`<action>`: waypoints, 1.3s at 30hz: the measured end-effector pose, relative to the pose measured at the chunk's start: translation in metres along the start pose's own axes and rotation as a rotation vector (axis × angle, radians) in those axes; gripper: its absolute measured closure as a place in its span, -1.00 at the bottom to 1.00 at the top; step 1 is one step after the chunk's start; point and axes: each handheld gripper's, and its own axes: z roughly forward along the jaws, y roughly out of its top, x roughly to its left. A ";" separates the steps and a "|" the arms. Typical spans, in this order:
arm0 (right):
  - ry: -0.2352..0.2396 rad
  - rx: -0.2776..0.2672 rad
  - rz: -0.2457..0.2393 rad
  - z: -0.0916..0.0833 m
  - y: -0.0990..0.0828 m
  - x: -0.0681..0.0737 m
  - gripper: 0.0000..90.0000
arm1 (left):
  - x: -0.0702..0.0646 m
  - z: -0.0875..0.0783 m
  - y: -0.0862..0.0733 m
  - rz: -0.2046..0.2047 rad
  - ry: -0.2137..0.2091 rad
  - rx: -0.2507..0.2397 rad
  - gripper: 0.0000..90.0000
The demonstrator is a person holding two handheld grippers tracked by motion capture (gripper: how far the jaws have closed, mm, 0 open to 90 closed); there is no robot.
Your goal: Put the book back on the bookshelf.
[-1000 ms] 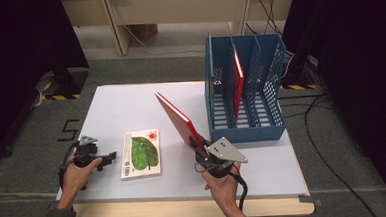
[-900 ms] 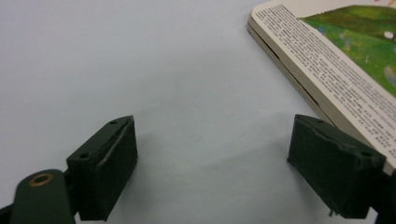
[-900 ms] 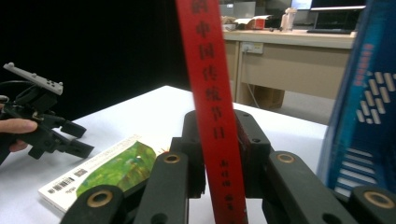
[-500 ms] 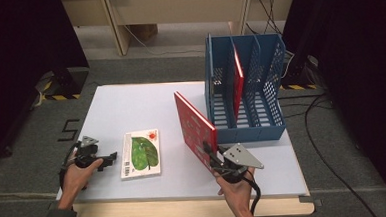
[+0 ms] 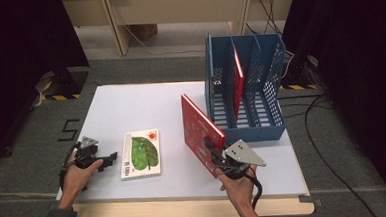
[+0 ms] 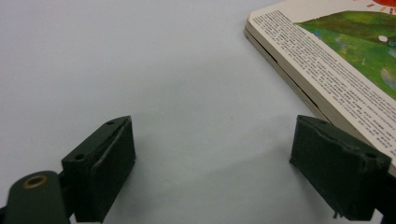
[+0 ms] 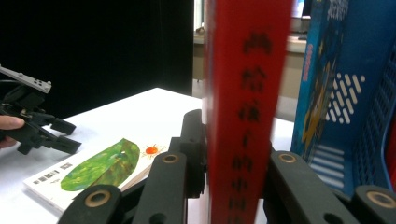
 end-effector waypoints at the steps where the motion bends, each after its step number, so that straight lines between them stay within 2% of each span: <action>1: 0.003 -0.002 -0.011 0.001 0.001 -0.001 0.68 | 0.000 0.000 0.000 0.000 0.000 0.000 -0.72; 4: 0.001 -0.008 -0.001 0.005 0.001 -0.002 0.66 | 0.000 0.000 0.000 -0.001 -0.003 0.000 -0.72; 9: -0.006 -0.026 -0.023 0.015 0.001 -0.003 0.65 | 0.000 0.000 0.000 -0.003 -0.004 -0.001 -0.72; 10: -0.003 -0.023 -0.012 0.017 0.001 -0.002 0.64 | 0.000 0.000 0.000 -0.003 -0.004 -0.001 -0.72; 11: -0.004 -0.029 -0.029 0.019 0.000 -0.003 0.63 | 0.000 0.000 0.000 -0.002 -0.003 -0.001 -0.72; 14: 0.005 -0.033 -0.012 0.025 -0.002 -0.002 0.60 | 0.000 0.000 0.000 -0.002 -0.003 -0.002 -0.72; 16: -0.003 -0.040 -0.035 0.027 -0.002 -0.002 0.61 | 0.000 0.000 0.000 0.000 -0.002 -0.001 -0.72; 19: -0.012 -0.060 -0.035 0.027 -0.003 -0.002 0.62 | 0.000 0.000 0.000 -0.001 -0.002 -0.001 -0.72; 23: -0.006 -0.090 -0.069 0.029 -0.003 -0.005 0.72 | 0.000 0.000 0.000 -0.002 -0.003 -0.001 -0.72; 25: -0.003 -0.086 -0.060 0.029 -0.003 -0.006 0.73 | 0.000 0.000 0.000 0.000 -0.003 -0.001 -0.72; 26: 0.014 -0.082 -0.072 0.030 -0.001 -0.005 0.74 | 0.000 0.000 0.000 -0.002 -0.004 -0.001 -0.72; 33: 0.039 -0.053 -0.088 0.028 0.009 -0.003 0.76 | 0.001 0.000 0.000 -0.001 -0.005 0.000 -0.72; 39: 0.066 -0.053 -0.053 0.011 0.023 -0.006 0.77 | 0.001 0.000 0.000 0.001 -0.006 0.001 -0.72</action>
